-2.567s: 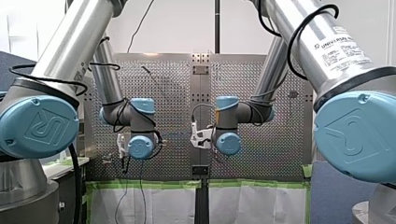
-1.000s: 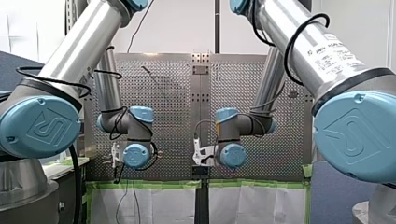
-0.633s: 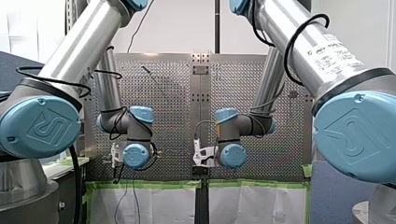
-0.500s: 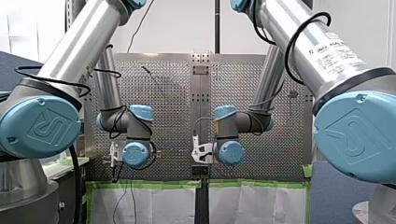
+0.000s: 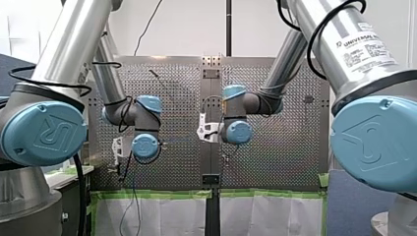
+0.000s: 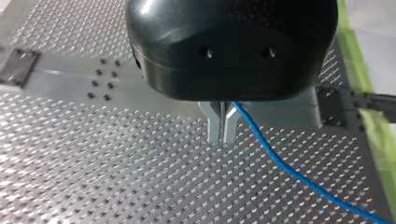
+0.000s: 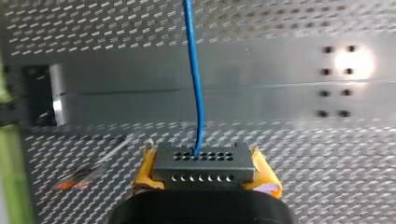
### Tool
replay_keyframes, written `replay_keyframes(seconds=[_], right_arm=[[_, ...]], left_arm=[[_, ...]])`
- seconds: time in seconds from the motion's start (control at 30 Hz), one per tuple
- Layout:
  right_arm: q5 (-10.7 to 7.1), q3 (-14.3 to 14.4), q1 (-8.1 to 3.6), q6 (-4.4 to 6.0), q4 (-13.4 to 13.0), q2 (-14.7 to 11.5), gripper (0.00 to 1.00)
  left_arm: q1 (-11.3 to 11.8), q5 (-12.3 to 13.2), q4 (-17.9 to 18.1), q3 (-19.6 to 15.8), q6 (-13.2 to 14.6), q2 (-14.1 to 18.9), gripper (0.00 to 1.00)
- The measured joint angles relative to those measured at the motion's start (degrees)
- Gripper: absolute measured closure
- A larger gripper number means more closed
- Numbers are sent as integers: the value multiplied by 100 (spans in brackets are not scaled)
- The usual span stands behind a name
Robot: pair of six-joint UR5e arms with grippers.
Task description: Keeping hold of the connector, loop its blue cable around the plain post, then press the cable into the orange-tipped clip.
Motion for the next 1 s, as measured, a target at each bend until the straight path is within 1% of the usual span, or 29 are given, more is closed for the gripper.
replay_keyframes(seconds=[0.1, 0.2, 0.37, 0.57, 0.67, 0.83, 0.97, 1.0], right_arm=[[-18, -176, -1, 10, 177, -178, 98], [-32, -339, -9, 12, 340, -340, 98], [-82, -611, -40, 13, 614, -614, 98], [-196, -919, -86, 13, 922, -921, 98], [-275, -1081, -120, 16, 1082, -1083, 98], [-426, -1350, -208, 26, 1353, -1352, 98], [-534, -1550, -289, 37, 1545, -1552, 98], [-561, -1613, -315, 56, 1584, -1615, 98]], left_arm=[[1, -176, -177, 144, -22, 178, 93], [2, -297, -346, 303, -24, 346, 93], [11, -439, -646, 597, -30, 642, 93], [38, -609, -1018, 969, -30, 1015, 93], [50, -724, -1204, 1155, -27, 1201, 93], [73, -967, -1505, 1458, -32, 1503, 93], [103, -1041, -1728, 1679, -23, 1725, 93], [114, -1048, -1787, 1742, -18, 1787, 91]])
